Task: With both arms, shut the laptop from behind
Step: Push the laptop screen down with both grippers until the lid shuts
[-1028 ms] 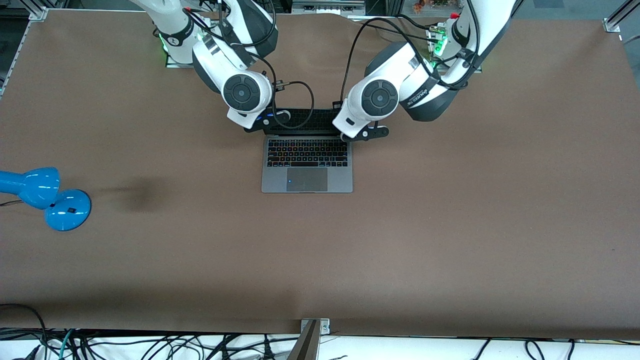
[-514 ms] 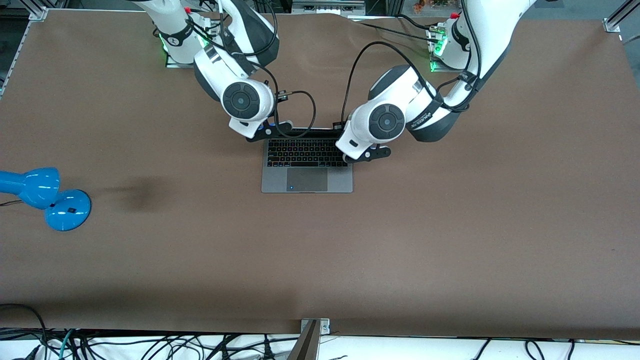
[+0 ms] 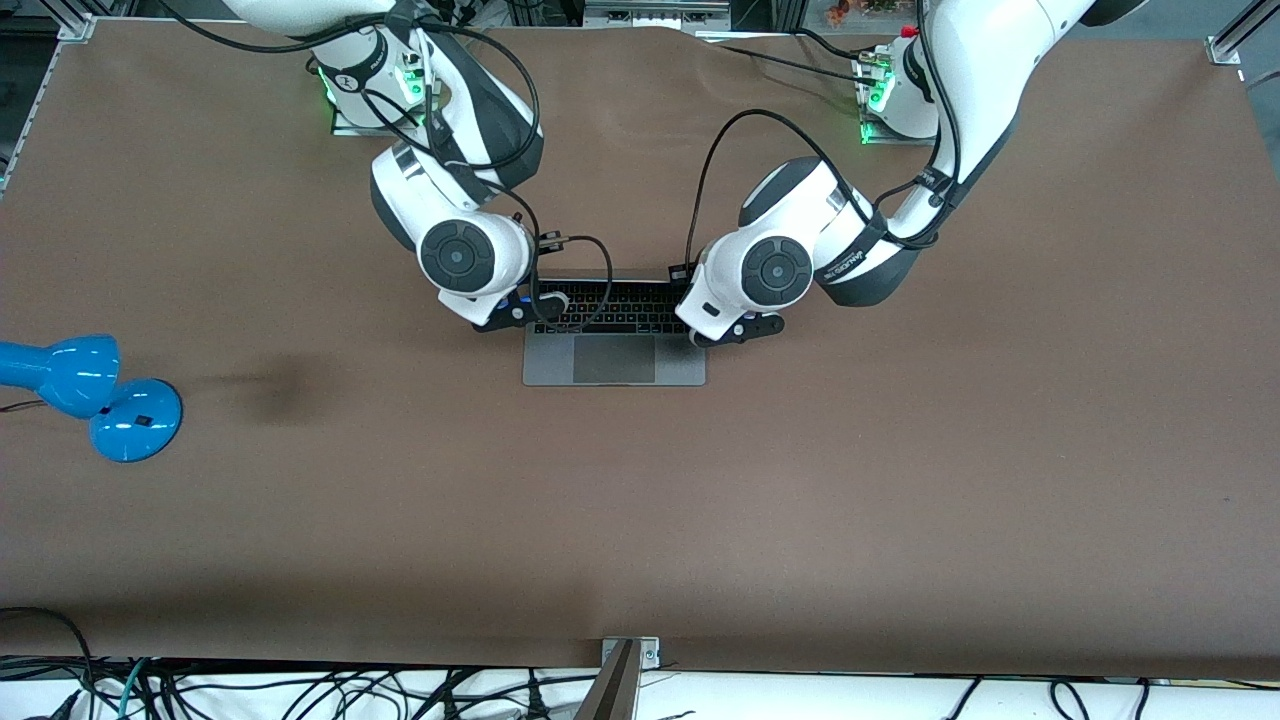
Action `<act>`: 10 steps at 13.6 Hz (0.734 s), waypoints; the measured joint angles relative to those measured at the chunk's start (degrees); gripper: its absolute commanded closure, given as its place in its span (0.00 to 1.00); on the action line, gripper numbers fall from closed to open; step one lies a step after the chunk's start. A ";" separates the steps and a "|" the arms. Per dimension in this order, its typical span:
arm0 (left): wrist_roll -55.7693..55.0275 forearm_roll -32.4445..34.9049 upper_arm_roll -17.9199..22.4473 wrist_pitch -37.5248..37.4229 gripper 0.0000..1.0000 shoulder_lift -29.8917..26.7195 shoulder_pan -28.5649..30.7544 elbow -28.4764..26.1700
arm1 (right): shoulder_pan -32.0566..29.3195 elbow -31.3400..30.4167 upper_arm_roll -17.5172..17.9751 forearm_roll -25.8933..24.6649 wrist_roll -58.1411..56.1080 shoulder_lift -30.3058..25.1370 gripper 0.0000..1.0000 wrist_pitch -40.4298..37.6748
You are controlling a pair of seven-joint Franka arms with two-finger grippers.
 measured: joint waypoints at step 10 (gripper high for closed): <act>0.00 1.61 1.42 1.00 1.00 2.80 -0.15 2.59 | 0.02 1.60 -0.46 -2.31 0.00 5.69 1.00 9.81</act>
